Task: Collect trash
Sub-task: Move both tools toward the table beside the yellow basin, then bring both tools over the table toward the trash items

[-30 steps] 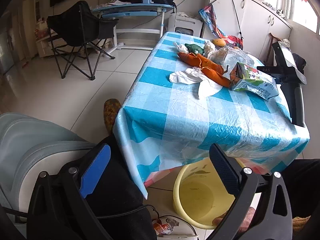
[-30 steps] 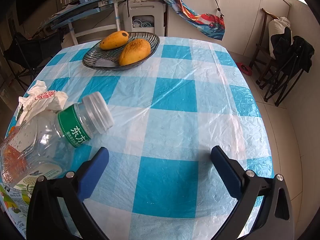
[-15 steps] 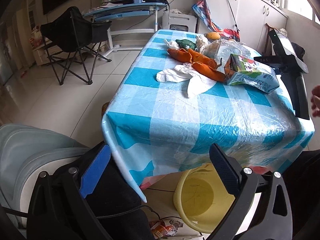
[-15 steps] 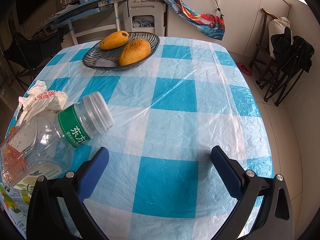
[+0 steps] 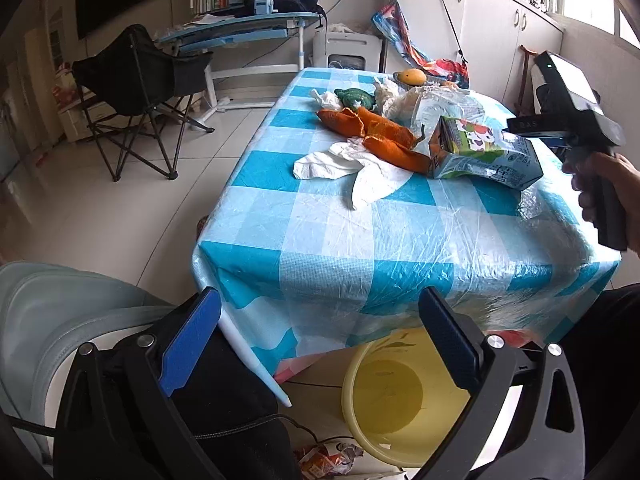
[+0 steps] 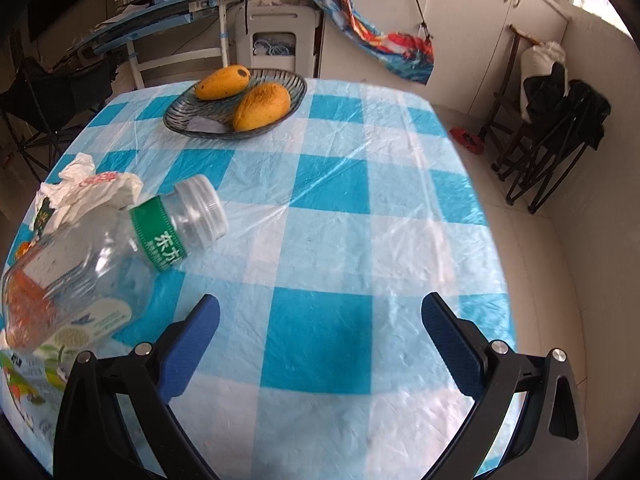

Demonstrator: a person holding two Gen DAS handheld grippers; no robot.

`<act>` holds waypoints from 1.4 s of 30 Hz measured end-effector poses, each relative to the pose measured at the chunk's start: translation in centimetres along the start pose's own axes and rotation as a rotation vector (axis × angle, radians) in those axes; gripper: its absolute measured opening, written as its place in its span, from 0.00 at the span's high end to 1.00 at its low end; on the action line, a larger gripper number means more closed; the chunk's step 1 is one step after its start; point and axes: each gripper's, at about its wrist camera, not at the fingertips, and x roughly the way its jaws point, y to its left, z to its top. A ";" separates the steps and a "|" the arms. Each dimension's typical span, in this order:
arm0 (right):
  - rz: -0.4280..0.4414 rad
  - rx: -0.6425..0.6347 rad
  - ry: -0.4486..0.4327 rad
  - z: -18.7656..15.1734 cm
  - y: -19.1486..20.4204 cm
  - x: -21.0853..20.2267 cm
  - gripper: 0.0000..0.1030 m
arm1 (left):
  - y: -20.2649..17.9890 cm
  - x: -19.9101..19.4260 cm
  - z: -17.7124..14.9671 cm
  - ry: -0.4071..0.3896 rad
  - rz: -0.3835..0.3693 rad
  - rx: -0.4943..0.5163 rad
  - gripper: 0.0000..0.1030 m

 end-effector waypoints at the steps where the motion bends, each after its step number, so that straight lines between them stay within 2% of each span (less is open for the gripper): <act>1: -0.010 -0.005 -0.025 -0.8 -0.1 -1.8 0.06 | 0.1 -0.3 0.0 -0.002 -0.001 -0.003 0.07; 6: -0.021 0.001 -0.095 -5.3 1.2 -11.5 0.06 | 0.0 -2.6 0.1 -0.010 -0.010 -0.015 0.07; 9: 0.025 -0.005 -0.111 -7.6 2.5 -15.9 0.06 | -0.6 -4.6 0.4 -0.033 -0.022 -0.002 0.07; 13: 0.103 0.038 -0.133 -9.3 3.6 -19.7 0.06 | -1.2 -7.5 0.5 -0.068 -0.039 0.016 0.07; 16: 0.117 0.032 -0.150 -10.6 4.4 -21.5 0.06 | -1.4 -9.1 0.3 -0.080 -0.051 0.017 0.07; 30: 0.141 0.031 -0.219 -13.3 4.7 -25.8 0.06 | -1.5 -13.0 0.6 -0.125 -0.050 0.014 0.07; 42: 0.161 0.035 -0.219 -13.5 4.7 -26.0 0.06 | -2.3 -13.3 0.7 -0.121 -0.042 0.036 0.07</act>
